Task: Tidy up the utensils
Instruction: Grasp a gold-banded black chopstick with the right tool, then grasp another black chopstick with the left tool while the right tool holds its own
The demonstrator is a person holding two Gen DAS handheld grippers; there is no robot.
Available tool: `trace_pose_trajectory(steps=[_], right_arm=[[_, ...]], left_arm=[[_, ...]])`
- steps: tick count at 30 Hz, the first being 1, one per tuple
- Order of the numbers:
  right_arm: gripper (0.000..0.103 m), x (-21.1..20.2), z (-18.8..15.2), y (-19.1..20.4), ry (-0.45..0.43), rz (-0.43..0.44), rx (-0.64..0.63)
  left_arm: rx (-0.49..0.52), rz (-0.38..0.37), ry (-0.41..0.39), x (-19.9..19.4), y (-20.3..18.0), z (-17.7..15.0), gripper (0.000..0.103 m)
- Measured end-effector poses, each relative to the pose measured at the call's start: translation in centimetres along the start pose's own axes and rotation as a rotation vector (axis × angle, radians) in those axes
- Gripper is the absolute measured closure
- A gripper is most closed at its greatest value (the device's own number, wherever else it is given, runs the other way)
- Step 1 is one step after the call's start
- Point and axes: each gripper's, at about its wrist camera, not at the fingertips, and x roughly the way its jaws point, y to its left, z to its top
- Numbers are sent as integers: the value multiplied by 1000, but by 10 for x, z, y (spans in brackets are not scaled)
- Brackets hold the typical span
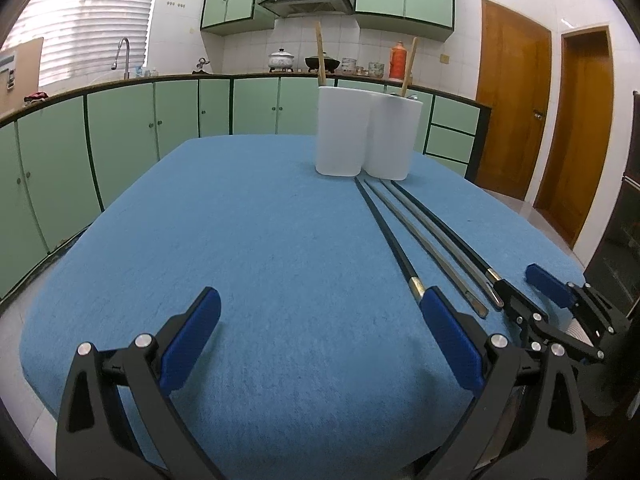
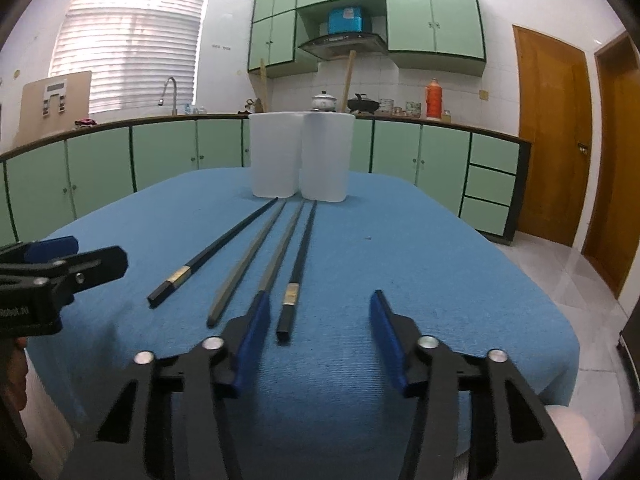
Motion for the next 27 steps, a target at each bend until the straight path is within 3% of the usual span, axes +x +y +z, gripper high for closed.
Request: trace_pose_trajectory(steps=[14, 27], right_arm=[[95, -4, -7, 8, -27, 41, -29], [97, -18, -10, -10, -33, 6, 11]], left_arm=[[-1, -26, -5, -1, -12, -6, 5], [36, -52, -13, 4, -36, -7, 6]])
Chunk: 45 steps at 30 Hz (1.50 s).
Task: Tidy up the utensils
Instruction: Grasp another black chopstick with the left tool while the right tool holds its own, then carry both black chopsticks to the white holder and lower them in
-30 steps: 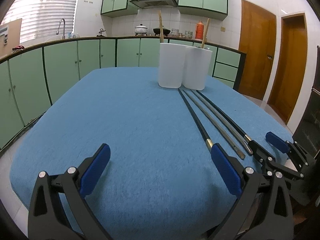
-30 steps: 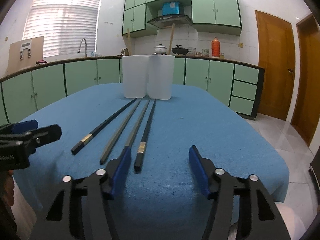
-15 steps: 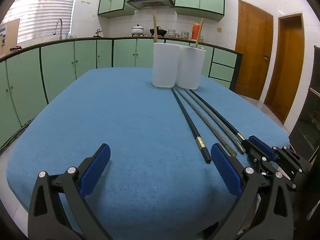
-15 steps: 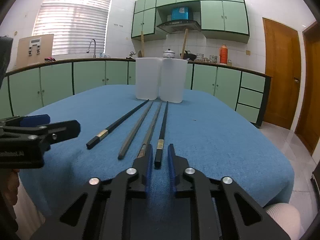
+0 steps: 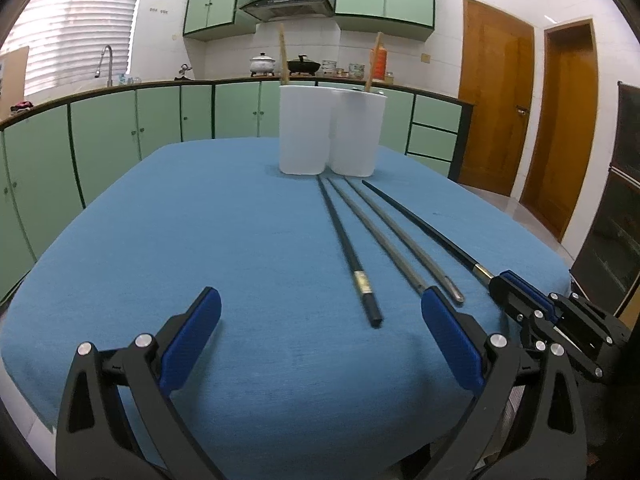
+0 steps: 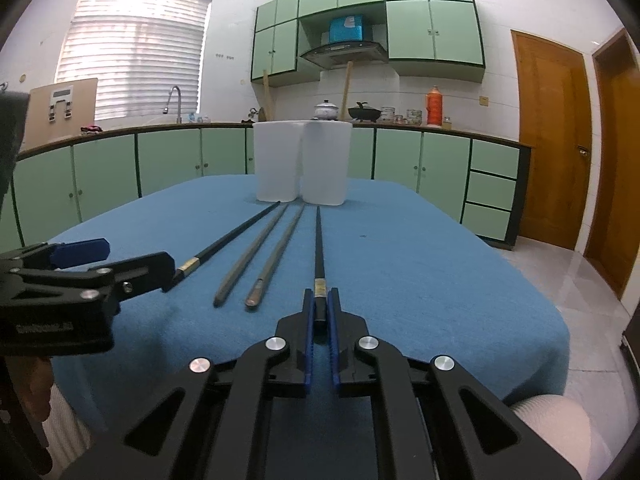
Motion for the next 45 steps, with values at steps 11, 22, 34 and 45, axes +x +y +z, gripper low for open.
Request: trace_pose_trajectory(steps=[11, 22, 34, 45], right_arm=[[97, -4, 0, -13, 4, -17, 37], [96, -3, 2, -11, 11, -27, 39], [96, -24, 26, -20, -74, -43, 36], [96, -39, 93, -39, -168, 30, 59]], left_arm=[[28, 20, 7, 13, -18, -3, 54], [47, 26, 13, 11, -26, -2, 96], [43, 58, -112, -25, -20, 23, 97], [69, 51, -258, -59, -15, 76, 97]])
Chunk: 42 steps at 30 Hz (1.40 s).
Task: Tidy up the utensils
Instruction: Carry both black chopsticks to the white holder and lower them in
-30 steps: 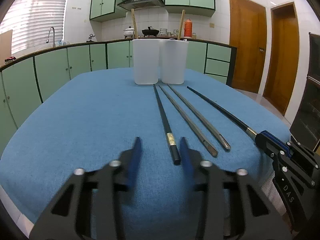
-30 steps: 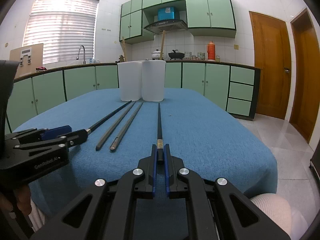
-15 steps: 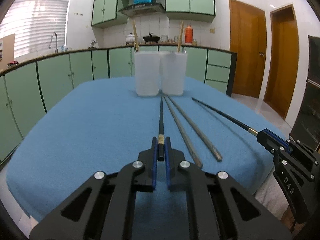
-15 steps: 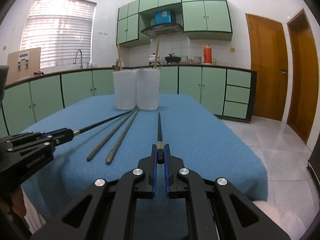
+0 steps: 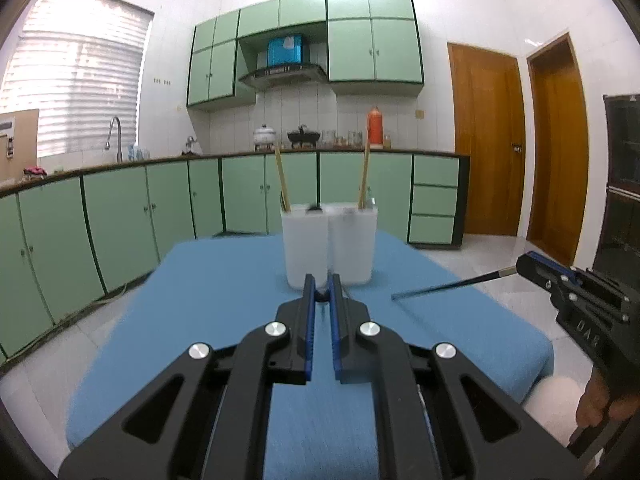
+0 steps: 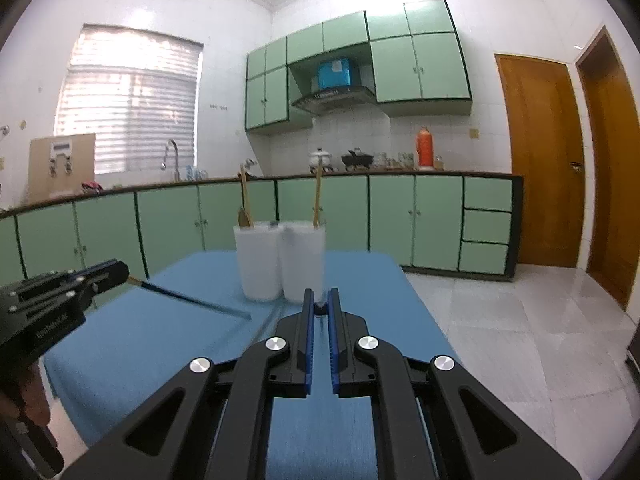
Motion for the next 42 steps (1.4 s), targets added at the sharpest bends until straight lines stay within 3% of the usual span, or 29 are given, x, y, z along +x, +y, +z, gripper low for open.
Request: trace_pose_trajectory(steps=[7, 13, 19, 28, 42], right_arm=[[96, 15, 55, -3, -2, 48, -7], [96, 40, 96, 8, 50, 86, -53], [97, 53, 128, 10, 43, 125, -44], [97, 74, 167, 8, 17, 159, -32], [97, 131, 243, 12, -64, 168, -30]], left_arm=[[-7, -26, -29, 6, 9, 38, 97], [-11, -58, 5, 22, 18, 73, 97], [-54, -89, 30, 33, 31, 105, 97], [-47, -111, -35, 38, 33, 143, 97], [-15, -114, -194, 90, 18, 225, 97]])
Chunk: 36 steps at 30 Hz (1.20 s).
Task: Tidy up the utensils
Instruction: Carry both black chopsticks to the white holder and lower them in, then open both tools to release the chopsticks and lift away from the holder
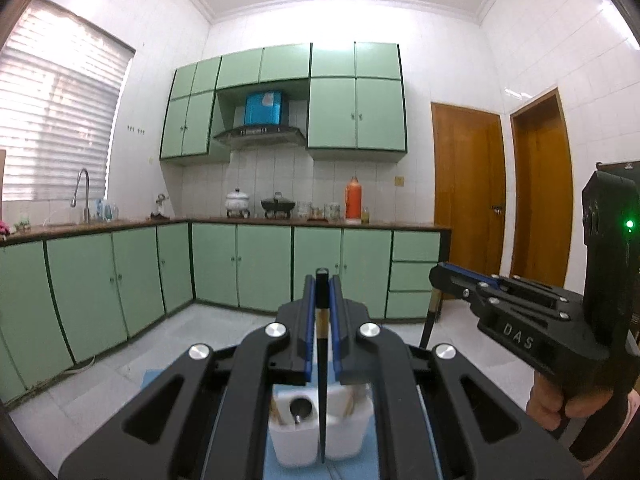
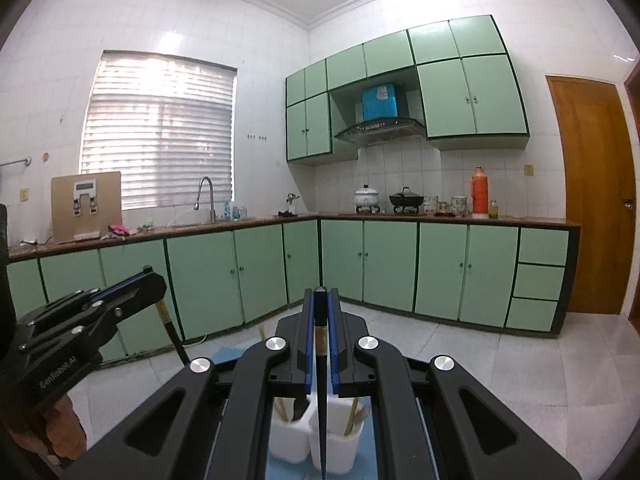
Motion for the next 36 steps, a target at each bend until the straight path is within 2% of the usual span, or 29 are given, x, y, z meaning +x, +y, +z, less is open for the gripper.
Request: trace_pose_trajectory(steps=[4, 8, 21, 36], right_arm=[[97, 23, 12, -6, -12, -12, 0], [97, 48, 15, -13, -6, -10, 10], [97, 117, -28, -32, 63, -13, 50], [97, 144, -74, -36, 146, -4, 72]], left_arm=[[14, 25, -44, 25, 1, 10, 97], [9, 39, -52, 51, 6, 13, 97], [13, 81, 56, 121, 25, -38, 97], [-33, 81, 165, 142, 50, -85, 97]])
